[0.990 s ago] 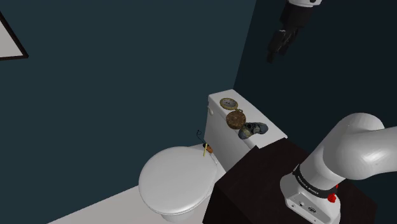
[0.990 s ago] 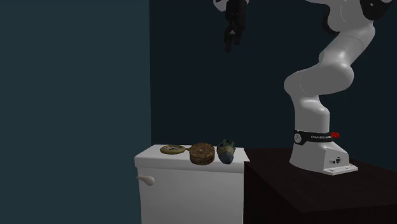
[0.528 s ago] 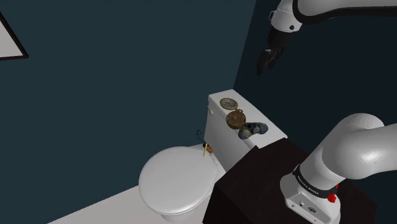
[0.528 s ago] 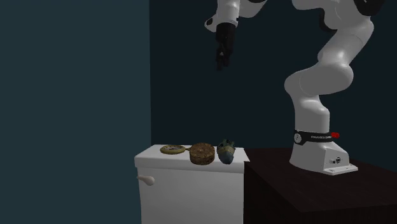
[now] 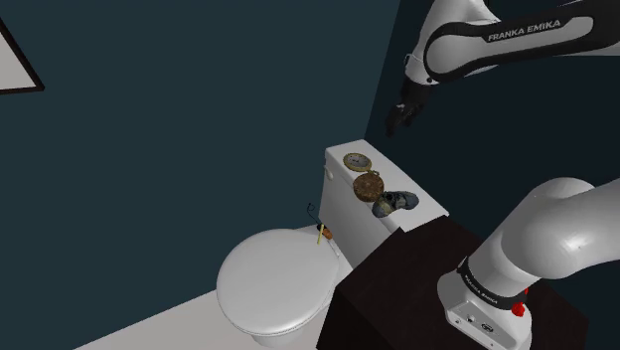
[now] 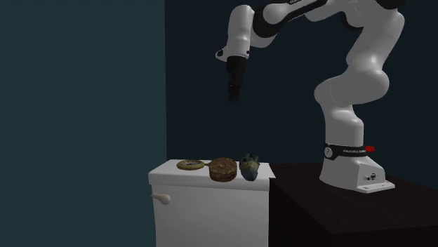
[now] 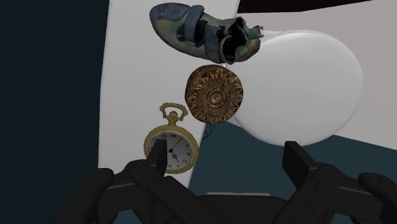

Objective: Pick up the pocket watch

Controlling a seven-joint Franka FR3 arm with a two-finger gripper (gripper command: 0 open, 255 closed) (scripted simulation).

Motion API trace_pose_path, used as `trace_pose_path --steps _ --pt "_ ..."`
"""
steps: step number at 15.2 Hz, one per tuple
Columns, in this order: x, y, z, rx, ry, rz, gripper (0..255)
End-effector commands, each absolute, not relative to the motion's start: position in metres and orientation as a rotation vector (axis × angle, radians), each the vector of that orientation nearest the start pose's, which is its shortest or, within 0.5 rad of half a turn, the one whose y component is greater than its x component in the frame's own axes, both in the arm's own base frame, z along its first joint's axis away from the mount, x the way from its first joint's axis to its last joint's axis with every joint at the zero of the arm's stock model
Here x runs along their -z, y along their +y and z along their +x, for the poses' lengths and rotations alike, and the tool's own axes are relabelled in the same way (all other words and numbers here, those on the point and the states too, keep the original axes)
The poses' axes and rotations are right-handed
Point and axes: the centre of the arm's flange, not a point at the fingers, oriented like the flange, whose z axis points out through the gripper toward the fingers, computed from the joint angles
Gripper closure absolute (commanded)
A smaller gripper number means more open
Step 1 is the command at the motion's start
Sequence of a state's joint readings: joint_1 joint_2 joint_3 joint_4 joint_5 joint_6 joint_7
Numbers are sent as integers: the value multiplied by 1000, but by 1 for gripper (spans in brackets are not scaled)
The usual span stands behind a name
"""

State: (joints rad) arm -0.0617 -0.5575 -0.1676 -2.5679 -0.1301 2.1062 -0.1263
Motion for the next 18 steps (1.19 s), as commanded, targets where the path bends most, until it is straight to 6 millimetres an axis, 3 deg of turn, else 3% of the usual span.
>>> trace_pose_path --steps 1,18 --pt "-430 -103 383 144 48 -3176 0" --pt "-235 -186 460 174 174 -3140 0"
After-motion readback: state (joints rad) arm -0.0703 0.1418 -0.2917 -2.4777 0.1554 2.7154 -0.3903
